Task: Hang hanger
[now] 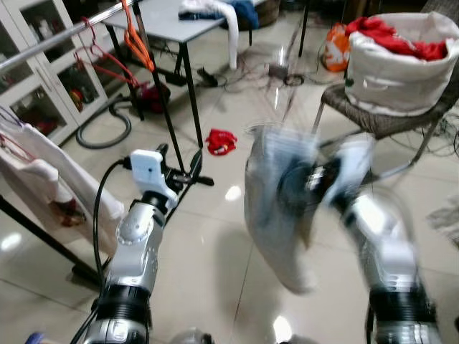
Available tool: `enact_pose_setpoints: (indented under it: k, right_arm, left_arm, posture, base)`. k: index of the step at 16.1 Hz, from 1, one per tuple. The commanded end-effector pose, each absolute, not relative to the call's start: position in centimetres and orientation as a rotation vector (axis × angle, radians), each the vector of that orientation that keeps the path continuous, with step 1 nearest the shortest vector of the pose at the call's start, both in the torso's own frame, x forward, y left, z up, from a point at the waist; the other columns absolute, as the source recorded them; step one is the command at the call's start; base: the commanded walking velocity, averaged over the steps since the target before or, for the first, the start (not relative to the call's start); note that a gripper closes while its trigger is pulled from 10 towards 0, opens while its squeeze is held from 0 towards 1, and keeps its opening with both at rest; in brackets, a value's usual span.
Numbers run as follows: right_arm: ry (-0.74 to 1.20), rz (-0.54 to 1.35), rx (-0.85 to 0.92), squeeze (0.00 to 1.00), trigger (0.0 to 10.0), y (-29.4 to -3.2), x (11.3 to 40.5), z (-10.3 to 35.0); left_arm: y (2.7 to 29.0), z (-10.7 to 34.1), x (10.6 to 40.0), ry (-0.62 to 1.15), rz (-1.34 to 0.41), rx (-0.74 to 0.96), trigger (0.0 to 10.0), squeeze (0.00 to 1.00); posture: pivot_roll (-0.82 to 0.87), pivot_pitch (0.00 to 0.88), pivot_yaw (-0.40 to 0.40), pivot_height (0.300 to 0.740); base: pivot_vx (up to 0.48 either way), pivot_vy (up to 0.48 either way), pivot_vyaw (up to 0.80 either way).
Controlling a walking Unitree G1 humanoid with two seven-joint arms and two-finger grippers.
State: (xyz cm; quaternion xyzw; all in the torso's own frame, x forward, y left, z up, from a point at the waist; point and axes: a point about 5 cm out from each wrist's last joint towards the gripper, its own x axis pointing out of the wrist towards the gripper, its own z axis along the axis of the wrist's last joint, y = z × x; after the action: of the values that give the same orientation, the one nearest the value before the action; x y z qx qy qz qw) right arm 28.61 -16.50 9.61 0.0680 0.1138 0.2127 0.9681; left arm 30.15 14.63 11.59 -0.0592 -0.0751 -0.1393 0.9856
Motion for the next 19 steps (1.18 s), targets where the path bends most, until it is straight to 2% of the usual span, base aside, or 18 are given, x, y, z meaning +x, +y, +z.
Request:
enact_pose_setpoints:
  k: [1, 5, 9, 11, 13, 16, 17, 19]
  right_arm:
    - [0.105, 0.528, 0.118, 0.0, 10.0, -15.7, 29.1, 13.4]
    - [0.141, 0.68, 0.009, 0.0, 10.0, -16.9, 29.3, 15.1]
    - [0.194, 0.825, -0.036, 0.0, 10.0, -18.3, 28.8, 16.9]
    - [0.201, 0.878, -0.094, 0.0, 10.0, -19.2, 28.7, 18.3]
    - [0.19, 0.923, -0.071, 0.0, 10.0, -19.4, 28.4, 19.3]
    - [0.175, 0.981, -0.07, 0.0, 10.0, -19.1, 28.1, 20.6]
    - [0.167, 1.006, -0.078, 0.0, 10.0, -18.8, 28.0, 21.0]
    - [0.157, 1.03, -0.098, 0.0, 10.0, -18.7, 28.0, 21.7]
  left_arm:
    - [14.6, 12.3, 30.0, -0.155, -0.298, -0.1, 10.0, 0.0]
    - [16.2, 10.8, 30.3, -0.042, -0.293, -0.061, 10.0, 0.0]
    - [17.7, 10.6, 30.2, -0.033, -0.335, -0.036, 10.0, 0.0]
    - [18.4, 9.8, 29.9, 0.023, -0.411, -0.01, 10.0, 0.0]
    - [18.8, 9.2, 29.6, 0.07, -0.481, -0.024, 10.0, 0.0]
    - [17.5, 8.3, 27.9, 0.198, -0.805, -0.104, 10.0, 0.0]
    - [17.1, 8.2, 27.6, 0.222, -0.887, -0.084, 10.0, 0.0]
    - [16.6, 8.2, 27.4, 0.233, -0.976, -0.054, 10.0, 0.0]
  posture:
    - [-0.14, 0.0, 0.09, 0.74]
    - [-0.13, 0.0, 0.092, 0.74]
    - [-0.13, 0.0, 0.093, 0.74]
    - [-0.13, 0.0, 0.091, 0.74]
    - [-0.13, 0.0, 0.092, 0.74]
    - [-0.13, 0.0, 0.092, 0.74]
    - [-0.13, 0.0, 0.092, 0.74]
    - [-0.13, 0.0, 0.094, 0.74]
  base:
    - [0.0, 0.0, 0.0]
    - [0.0, 0.0, 0.0]
    - [0.0, 0.0, 0.0]
    - [0.0, 0.0, 0.0]
    - [0.0, 0.0, 0.0]
    - [0.0, 0.0, 0.0]
    - [0.0, 0.0, 0.0]
    - [0.0, 0.0, 0.0]
